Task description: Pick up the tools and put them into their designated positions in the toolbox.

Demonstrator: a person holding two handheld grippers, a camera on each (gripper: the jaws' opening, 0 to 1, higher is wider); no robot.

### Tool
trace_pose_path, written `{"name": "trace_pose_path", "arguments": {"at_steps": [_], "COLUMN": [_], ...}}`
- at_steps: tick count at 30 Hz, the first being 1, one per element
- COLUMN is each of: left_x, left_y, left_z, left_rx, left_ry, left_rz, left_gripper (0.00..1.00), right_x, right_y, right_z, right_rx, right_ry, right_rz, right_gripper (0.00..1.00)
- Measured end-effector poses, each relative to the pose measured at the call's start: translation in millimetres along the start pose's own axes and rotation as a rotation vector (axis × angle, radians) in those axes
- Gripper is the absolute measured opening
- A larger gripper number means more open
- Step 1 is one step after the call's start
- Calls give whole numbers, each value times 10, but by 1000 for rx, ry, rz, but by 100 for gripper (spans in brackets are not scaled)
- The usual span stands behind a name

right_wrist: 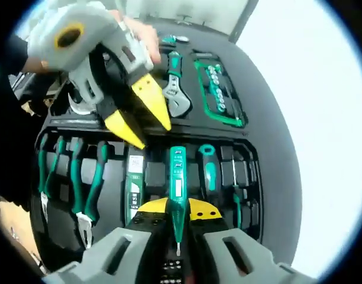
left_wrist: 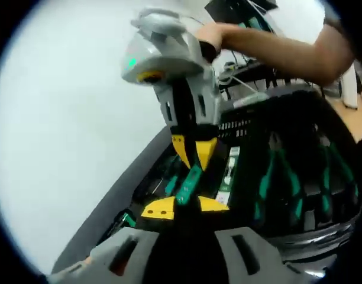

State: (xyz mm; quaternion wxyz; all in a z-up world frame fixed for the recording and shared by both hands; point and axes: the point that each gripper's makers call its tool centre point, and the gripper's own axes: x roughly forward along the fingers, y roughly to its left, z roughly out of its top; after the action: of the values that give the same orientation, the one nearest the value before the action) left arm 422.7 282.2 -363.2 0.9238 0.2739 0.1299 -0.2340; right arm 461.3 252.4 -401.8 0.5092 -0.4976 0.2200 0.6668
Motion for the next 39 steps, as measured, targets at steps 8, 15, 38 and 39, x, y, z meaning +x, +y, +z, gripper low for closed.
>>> {"name": "trace_pose_path", "arguments": {"at_steps": [8,15,38,39], "left_x": [314,511,548,604], "left_y": [134,49,-25,82], "left_z": [-29,-69,-128,-145], "left_rx": [28,58,59,55], "left_ry": [56,96,177,145], "left_rz": [49,15,94,120], "left_gripper": [0,0,0,0], "right_x": [98,128,130,130], "right_y": [139,105,113,112], "right_z": [14,-7,-20,-25], "right_rx": [5,9,84,92], "right_ry": [-22,-44,-177,-175], "right_rz": [44,47,-5,-7], "right_gripper": [8,8,9,9]}}
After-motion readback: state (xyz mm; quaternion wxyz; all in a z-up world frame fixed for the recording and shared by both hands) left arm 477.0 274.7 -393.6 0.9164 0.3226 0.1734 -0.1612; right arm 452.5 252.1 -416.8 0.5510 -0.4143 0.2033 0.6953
